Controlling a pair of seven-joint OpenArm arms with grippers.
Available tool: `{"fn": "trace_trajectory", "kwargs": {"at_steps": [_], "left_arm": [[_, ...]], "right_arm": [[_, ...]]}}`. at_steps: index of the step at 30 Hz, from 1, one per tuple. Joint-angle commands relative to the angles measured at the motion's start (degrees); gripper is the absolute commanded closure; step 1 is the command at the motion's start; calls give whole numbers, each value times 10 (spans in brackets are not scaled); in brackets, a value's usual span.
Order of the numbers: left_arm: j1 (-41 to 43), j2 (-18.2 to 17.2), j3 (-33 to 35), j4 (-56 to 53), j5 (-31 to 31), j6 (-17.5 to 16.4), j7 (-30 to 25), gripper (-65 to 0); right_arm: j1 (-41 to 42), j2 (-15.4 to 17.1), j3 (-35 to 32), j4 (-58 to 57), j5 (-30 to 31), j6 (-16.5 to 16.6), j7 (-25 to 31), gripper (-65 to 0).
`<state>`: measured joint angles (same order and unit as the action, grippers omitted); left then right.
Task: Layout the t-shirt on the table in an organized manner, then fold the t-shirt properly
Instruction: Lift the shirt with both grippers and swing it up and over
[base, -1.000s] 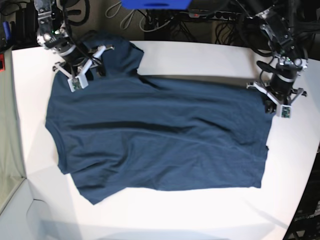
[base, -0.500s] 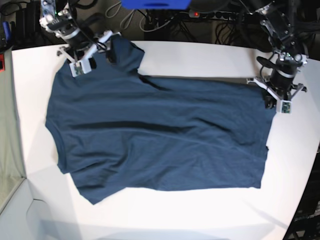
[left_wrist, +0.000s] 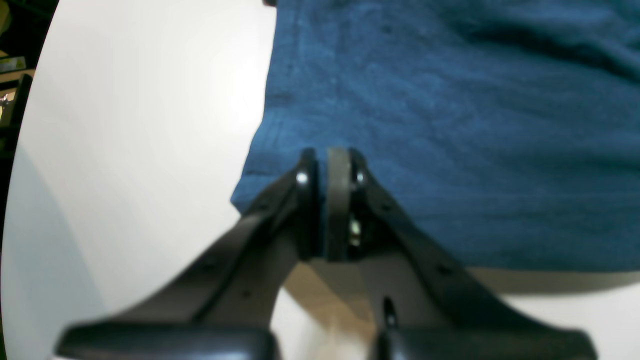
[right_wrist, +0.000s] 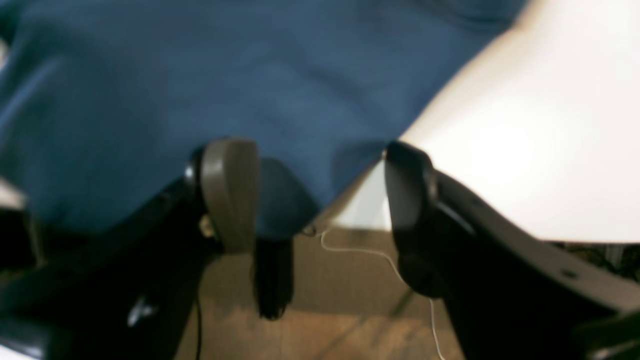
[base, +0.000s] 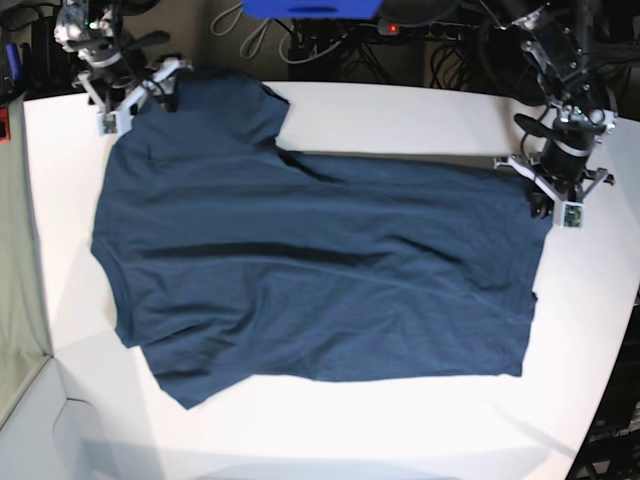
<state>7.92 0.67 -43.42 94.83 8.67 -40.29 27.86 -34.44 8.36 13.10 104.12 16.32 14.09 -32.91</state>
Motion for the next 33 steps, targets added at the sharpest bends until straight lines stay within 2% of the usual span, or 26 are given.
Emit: {"fn": "trace_trajectory", "kwargs": {"at_steps": [1, 10, 13, 17, 21, 27, 33], "left_arm": [[-5, -6, -1, 9, -9, 3, -14, -3], [-4, -6, -1, 9, -9, 3, -14, -3], [-4, -6, -1, 11, -9, 3, -14, -3], [-11, -6, -1, 13, -10, 3, -17, -3], [-45, -6, -1, 14, -11, 3, -17, -3], [-96, -6, 5, 41, -65, 3, -14, -3], [-168, -11, 59, 54, -66, 3, -14, -3]], "right_arm": [[-2, -1, 7, 1, 3, 1, 7, -407], [1, -2, 14, -2, 3, 2, 7, -390], [1, -3, 13, -3, 3, 3, 7, -274], [19, -11, 16, -2, 3, 3, 3, -11], [33, -11, 32, 2, 4, 3, 5, 0], [81, -9, 58, 48, 4, 4, 1, 0], [162, -8, 87, 92, 4, 4, 1, 0]]}}
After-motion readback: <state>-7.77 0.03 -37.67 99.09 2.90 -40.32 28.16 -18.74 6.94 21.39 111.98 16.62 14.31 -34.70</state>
